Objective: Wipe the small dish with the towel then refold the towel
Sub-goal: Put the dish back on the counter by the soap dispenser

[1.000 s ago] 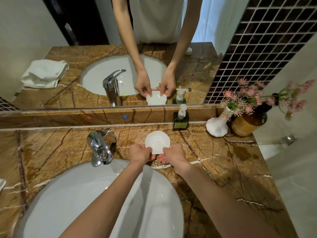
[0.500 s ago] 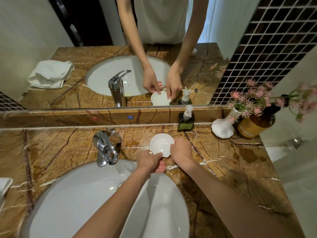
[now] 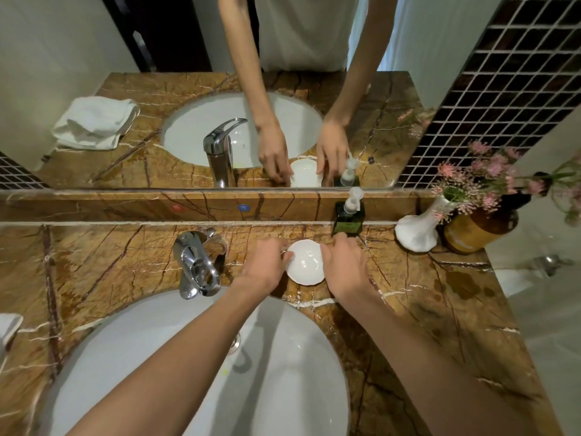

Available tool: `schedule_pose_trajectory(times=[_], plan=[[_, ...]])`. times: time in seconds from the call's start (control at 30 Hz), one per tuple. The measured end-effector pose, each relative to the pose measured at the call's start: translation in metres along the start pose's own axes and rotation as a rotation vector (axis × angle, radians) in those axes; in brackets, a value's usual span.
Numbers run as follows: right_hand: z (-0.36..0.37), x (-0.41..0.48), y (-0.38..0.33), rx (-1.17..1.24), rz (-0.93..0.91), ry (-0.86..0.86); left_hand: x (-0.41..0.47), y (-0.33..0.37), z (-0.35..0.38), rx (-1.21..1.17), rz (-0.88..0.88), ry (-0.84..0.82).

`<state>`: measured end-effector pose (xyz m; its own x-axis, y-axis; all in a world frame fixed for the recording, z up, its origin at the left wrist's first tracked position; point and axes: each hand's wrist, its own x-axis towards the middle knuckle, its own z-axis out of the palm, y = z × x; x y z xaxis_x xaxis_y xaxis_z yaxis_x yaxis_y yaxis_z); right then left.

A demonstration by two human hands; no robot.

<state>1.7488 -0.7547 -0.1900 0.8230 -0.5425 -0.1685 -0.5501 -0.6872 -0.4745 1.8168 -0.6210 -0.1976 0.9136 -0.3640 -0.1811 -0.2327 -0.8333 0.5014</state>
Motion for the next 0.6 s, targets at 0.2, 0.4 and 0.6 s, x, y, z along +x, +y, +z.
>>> schedule_pose_trajectory(times=[0.2,0.4,0.6], plan=[[0.004,-0.015,0.014,0.038,0.256,-0.059,0.015,0.012,0.009,0.016,-0.045,0.004],[0.008,-0.009,0.009,0.038,0.244,-0.125,0.001,0.008,0.011,-0.165,-0.226,0.03],[0.011,-0.009,0.005,0.029,0.178,-0.106,-0.017,-0.003,0.015,-0.295,-0.361,-0.068]])
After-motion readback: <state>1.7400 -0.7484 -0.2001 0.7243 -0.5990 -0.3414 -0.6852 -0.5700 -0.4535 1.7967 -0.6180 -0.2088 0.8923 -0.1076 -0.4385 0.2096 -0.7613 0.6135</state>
